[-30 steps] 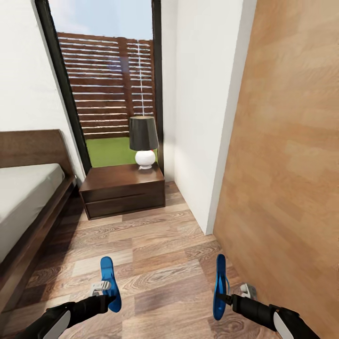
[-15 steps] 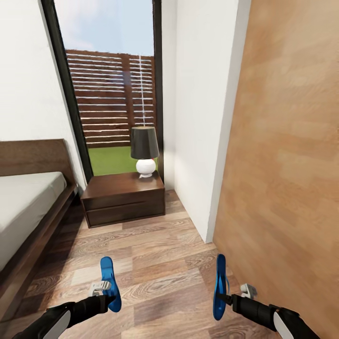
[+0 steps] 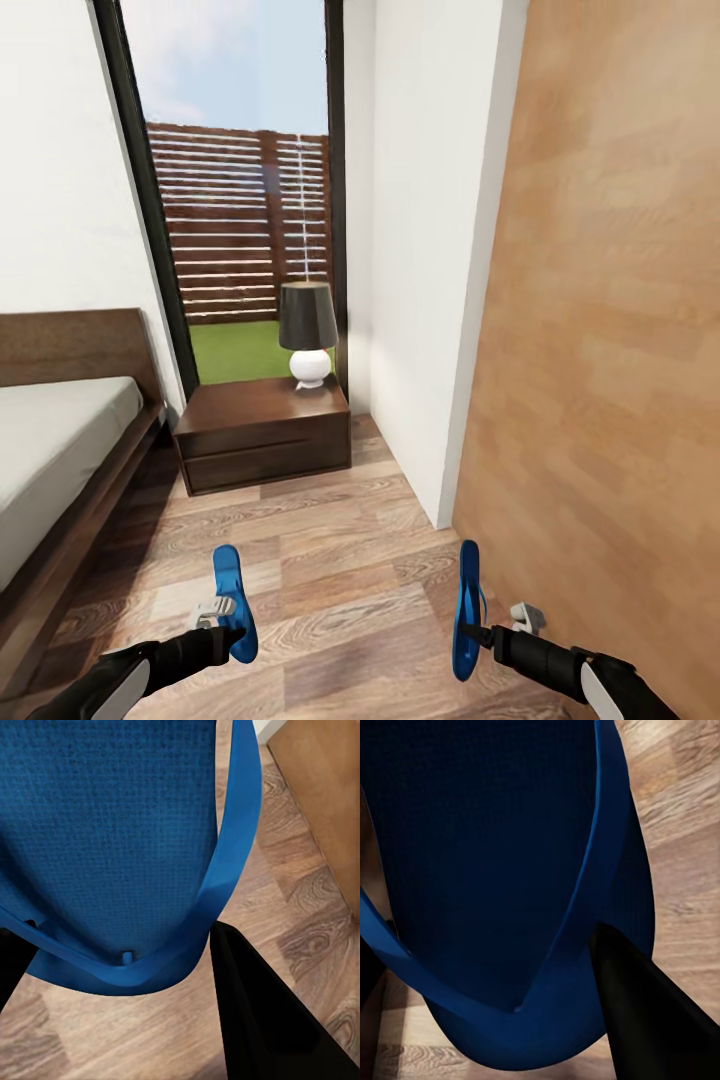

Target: In the bedroom, move the book from the bed onto either nightstand, and place the two sandals side by side next to the bed.

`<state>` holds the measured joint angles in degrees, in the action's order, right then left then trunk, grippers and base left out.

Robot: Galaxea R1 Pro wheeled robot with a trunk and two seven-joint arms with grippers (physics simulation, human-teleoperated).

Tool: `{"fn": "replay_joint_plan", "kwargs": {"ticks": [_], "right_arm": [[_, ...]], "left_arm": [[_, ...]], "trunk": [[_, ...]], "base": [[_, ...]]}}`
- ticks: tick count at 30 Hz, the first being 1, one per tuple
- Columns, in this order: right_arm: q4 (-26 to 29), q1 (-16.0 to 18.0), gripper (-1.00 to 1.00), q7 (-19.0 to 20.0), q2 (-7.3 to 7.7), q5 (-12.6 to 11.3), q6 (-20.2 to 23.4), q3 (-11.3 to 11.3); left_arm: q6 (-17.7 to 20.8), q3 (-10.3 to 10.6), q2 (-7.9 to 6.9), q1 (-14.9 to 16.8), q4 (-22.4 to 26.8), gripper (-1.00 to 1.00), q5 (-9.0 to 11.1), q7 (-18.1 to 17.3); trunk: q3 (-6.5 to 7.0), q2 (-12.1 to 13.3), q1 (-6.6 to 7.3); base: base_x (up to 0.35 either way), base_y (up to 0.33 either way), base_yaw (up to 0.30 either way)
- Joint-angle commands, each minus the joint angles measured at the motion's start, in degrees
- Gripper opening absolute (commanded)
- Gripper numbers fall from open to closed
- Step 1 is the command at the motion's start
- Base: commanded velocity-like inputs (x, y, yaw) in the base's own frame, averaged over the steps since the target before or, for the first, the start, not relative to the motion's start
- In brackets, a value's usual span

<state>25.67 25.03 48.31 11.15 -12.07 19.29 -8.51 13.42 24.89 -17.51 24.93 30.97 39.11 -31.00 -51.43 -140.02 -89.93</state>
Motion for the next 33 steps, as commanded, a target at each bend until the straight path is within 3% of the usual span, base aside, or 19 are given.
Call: {"fn": "replay_joint_plan", "kwargs": {"ticks": [1, 33], "right_arm": [[-0.01, 0.02, -1.0, 0.13, -0.02, -0.32, 0.48, -0.11], [-0.01, 0.03, -1.0, 0.11, 0.0, -0.32, 0.48, -0.15]], "left_arm": [[0.38, 0.25, -0.06, 0.03, 0.05, -1.0, 0.53, 0.07], [0.38, 0.25, 0.02, 0.03, 0.05, -1.0, 0.53, 0.07]], "trunk": [[0.12, 0.39, 0.24], [5.87, 13.22, 7.27]], "base": [[0.0, 0.0, 0.0], [0.0, 0.0, 0.0]]}}
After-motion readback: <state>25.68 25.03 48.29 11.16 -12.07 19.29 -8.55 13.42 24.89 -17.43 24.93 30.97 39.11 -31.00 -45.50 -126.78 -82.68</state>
